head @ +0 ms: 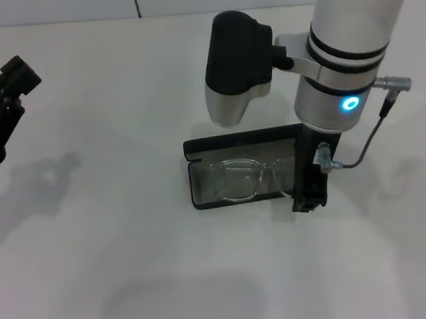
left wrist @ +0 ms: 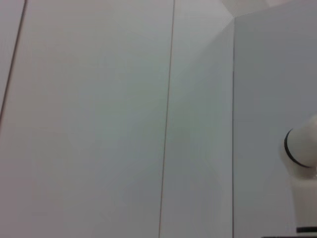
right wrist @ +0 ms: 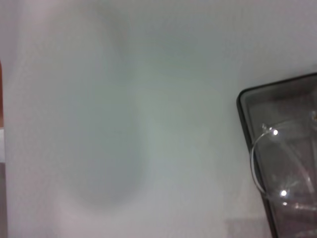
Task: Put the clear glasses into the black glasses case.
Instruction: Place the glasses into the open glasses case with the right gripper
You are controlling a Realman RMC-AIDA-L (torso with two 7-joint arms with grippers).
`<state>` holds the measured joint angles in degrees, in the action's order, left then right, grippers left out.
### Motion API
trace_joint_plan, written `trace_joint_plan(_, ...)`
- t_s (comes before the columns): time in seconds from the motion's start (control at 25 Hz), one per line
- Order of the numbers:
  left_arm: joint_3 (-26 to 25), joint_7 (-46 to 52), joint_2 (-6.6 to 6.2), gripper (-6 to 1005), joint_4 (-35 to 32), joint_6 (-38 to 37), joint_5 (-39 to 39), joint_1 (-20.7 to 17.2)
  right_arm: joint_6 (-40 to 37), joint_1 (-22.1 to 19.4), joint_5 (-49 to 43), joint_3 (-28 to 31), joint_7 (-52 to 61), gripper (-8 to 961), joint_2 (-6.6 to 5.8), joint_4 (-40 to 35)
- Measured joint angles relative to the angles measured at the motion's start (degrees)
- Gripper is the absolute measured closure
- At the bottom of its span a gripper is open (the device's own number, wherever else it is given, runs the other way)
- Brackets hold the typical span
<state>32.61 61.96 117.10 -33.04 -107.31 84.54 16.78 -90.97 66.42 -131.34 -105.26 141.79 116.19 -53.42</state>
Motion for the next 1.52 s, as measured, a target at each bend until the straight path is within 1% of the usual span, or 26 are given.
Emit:
trace_joint_plan(0.16, 0.0, 0.0, 0.01, 903, 0.0, 0.04, 0.16, 0.51, 0.4, -0.68, 0.03, -1.22, -0.06, 798, 0.0, 0.27)
trace_joint_plan(0.48, 0.0, 0.0, 0.16, 903, 0.0, 0.09, 0.15, 0.54, 4.53, -0.25, 0.42, -7.03, -0.15, 803, 0.0, 2.15)
trace_joint_plan(1.52, 0.0, 0.0, 0.34, 903, 0.6, 0.09, 0.28, 0.06, 10.45, -0.75, 0.63, -12.83, -0.55, 806, 0.0, 3.92)
